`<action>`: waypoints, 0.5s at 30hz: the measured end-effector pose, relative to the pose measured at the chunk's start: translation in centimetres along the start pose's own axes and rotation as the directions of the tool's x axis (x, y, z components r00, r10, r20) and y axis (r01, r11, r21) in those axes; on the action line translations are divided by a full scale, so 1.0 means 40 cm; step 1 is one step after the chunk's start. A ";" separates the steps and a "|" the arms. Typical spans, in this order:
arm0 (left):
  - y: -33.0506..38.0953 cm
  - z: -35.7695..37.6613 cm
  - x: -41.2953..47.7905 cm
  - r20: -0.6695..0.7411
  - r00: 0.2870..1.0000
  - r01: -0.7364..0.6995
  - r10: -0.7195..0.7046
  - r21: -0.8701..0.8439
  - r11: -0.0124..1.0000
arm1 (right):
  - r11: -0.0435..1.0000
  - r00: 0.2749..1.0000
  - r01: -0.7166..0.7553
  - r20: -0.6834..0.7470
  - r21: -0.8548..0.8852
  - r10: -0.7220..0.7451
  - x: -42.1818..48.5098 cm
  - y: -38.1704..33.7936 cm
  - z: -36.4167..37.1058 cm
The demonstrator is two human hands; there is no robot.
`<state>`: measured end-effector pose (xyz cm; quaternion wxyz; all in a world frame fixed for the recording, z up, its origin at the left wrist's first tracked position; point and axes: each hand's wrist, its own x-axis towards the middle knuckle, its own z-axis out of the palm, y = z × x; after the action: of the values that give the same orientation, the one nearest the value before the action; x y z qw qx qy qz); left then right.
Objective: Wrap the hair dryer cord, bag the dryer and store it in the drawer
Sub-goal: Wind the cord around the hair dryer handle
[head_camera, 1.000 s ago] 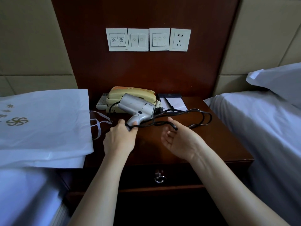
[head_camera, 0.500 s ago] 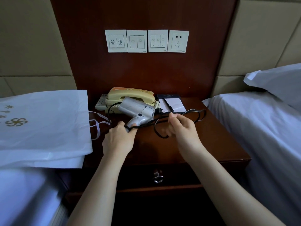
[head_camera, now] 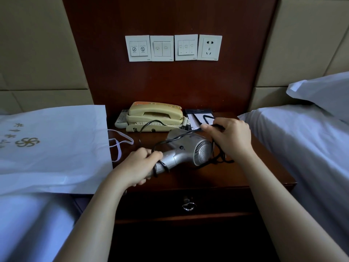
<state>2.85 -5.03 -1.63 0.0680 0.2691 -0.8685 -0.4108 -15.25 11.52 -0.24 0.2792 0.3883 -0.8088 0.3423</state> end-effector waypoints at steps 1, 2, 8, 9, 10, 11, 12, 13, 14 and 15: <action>0.004 -0.003 -0.005 0.025 1.000 -0.002 0.002 -0.009 1.000 | 1.000 1.000 -0.016 0.017 0.024 0.015 0.003 0.007 0.002; 0.009 -0.004 -0.010 0.053 0.999 -0.008 0.010 -0.021 1.000 | 0.997 0.999 -0.035 0.033 0.066 0.033 0.005 0.016 0.003; 0.044 0.017 -0.012 0.246 0.955 -0.120 0.164 -0.186 0.975 | 0.947 0.989 -0.141 0.090 0.289 0.119 0.000 0.071 0.002; 0.043 0.019 -0.008 0.253 0.952 -0.121 0.173 -0.208 0.971 | 0.948 0.989 -0.138 0.085 0.288 0.118 0.000 0.073 0.001; 0.040 0.021 -0.004 0.258 0.950 -0.119 0.177 -0.228 0.967 | 0.949 0.988 -0.145 0.087 0.281 0.125 -0.001 0.076 0.003; 0.036 0.025 -0.001 0.269 0.947 -0.110 0.177 -0.246 0.963 | 0.948 0.985 -0.161 0.098 0.274 0.139 -0.003 0.083 0.009; 0.031 0.029 0.001 0.282 0.943 -0.096 0.175 -0.271 0.958 | 0.947 0.981 -0.183 0.118 0.263 0.157 -0.008 0.094 0.016; 0.026 0.033 0.002 0.300 0.938 -0.078 0.174 -0.306 0.949 | 0.940 0.972 -0.209 0.162 0.271 0.170 -0.018 0.099 0.024; 0.022 0.037 0.004 0.317 0.930 -0.068 0.188 -0.354 0.933 | 0.921 0.958 -0.251 0.215 0.299 0.192 -0.028 0.103 0.035; 0.023 0.041 0.006 0.333 0.918 -0.066 0.217 -0.410 0.910 | 0.881 0.936 -0.318 0.265 0.349 0.233 -0.035 0.108 0.047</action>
<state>1.71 -3.59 -2.04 -0.0149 0.1027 -0.7835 -0.6127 -18.38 12.68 -3.86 0.0560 0.3509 -0.7977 0.4873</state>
